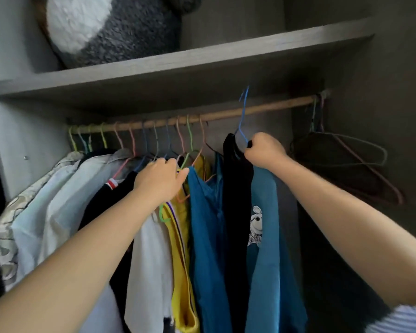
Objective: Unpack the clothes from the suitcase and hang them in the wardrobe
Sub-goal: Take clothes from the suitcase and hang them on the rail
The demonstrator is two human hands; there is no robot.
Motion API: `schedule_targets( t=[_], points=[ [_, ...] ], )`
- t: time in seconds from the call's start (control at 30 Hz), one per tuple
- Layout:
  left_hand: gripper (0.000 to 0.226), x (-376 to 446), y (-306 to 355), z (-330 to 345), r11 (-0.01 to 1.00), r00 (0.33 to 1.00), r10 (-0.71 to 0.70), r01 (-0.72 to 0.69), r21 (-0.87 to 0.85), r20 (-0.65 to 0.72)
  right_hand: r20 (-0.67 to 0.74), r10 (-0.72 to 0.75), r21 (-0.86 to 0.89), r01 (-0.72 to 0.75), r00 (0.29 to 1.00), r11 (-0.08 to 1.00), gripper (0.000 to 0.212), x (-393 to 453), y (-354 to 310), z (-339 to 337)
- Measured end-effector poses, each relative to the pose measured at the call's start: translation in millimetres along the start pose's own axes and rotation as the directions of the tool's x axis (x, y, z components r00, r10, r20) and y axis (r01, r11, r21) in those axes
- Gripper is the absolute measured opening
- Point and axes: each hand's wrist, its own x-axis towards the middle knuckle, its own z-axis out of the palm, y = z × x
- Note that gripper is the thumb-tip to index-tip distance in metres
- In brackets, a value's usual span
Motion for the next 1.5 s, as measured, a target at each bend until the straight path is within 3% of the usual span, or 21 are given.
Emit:
schedule_targets(
  t=[0.17, 0.43, 0.77, 0.93, 1.2, 1.37, 1.5],
  points=[
    [0.052, 37, -6, 25, 0.999, 0.997, 0.04, -0.041, -0.021, -0.068, 0.093, -0.025, -0.196, 0.043, 0.995, 0.98, 0.018, 49, -13, 29],
    [0.049, 60, -10, 45, 0.996, 0.996, 0.064, -0.067, -0.061, -0.056, 0.249, -0.023, -0.428, 0.131, 0.968, 0.894, 0.022, 62, -30, 67],
    [0.047, 49, -17, 43, 0.995, 0.997, 0.066, -0.069, 0.07, 0.041, 0.241, 0.029, -0.601, 0.126, 0.97, 0.79, 0.035, 56, -43, 50],
    [0.044, 35, -22, 38, 0.99, 0.997, 0.059, -0.064, 0.129, 0.045, 0.262, 0.036, -0.554, 0.12, 0.964, 0.824, 0.035, 51, -46, 43],
    [0.04, -7, -29, 30, 0.999, 0.999, -0.032, 0.032, 0.007, 0.025, 0.217, -0.045, -0.489, 0.148, 0.975, 0.859, 0.031, 16, -54, 55],
    [0.037, -58, -49, 17, 0.995, 0.996, -0.091, 0.09, 0.046, 0.019, 0.068, -0.212, -0.438, 0.22, 0.975, 0.871, 0.047, -34, -63, 79],
    [0.037, -128, -80, 3, 0.977, 0.977, -0.191, 0.179, 0.114, 0.099, 0.07, -0.438, -0.301, 0.438, 0.896, 0.847, 0.042, -100, -87, 95]
  ],
)
